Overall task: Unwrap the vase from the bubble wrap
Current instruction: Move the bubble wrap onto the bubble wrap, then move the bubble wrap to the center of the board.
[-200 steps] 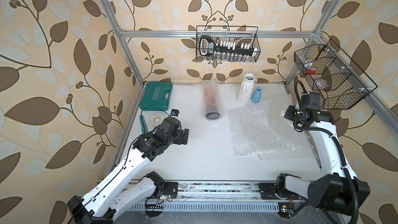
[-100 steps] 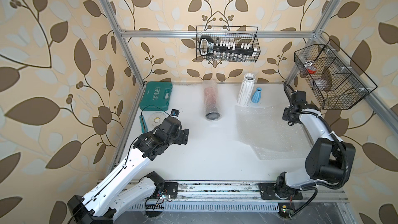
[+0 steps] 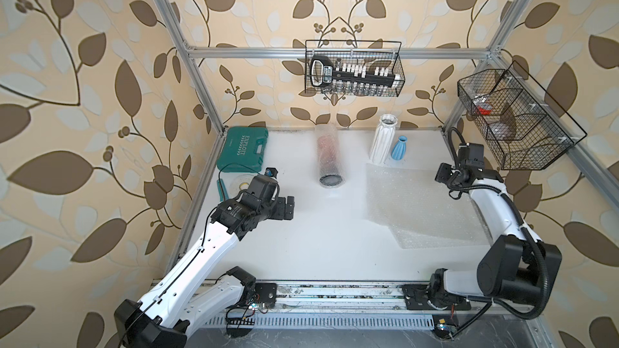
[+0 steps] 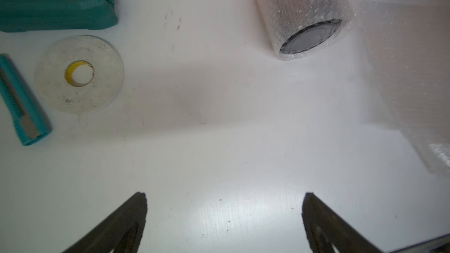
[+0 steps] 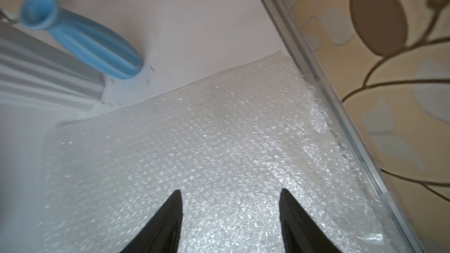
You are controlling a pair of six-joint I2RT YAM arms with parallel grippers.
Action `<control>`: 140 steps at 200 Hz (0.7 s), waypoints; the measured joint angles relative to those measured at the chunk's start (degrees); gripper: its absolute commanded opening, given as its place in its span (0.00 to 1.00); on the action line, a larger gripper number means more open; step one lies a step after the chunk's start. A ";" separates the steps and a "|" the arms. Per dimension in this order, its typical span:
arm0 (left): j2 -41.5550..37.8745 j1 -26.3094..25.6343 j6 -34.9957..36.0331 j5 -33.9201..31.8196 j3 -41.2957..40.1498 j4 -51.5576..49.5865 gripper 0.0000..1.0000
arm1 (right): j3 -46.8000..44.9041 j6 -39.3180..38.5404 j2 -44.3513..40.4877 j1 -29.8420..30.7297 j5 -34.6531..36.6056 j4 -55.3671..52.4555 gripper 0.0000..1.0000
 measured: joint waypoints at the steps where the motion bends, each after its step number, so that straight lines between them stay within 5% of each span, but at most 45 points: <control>1: 0.17 0.22 -0.04 0.17 0.00 0.13 0.99 | -0.28 0.17 -0.31 0.00 -0.52 0.26 0.63; 59: 18.14 4.35 -3.89 15.85 7.15 6.91 0.99 | -10.58 4.22 -5.42 4.11 -17.94 6.32 0.65; 140: 45.75 4.35 -4.57 18.80 31.52 13.05 0.99 | -14.08 6.60 -7.41 13.42 -22.62 7.69 0.66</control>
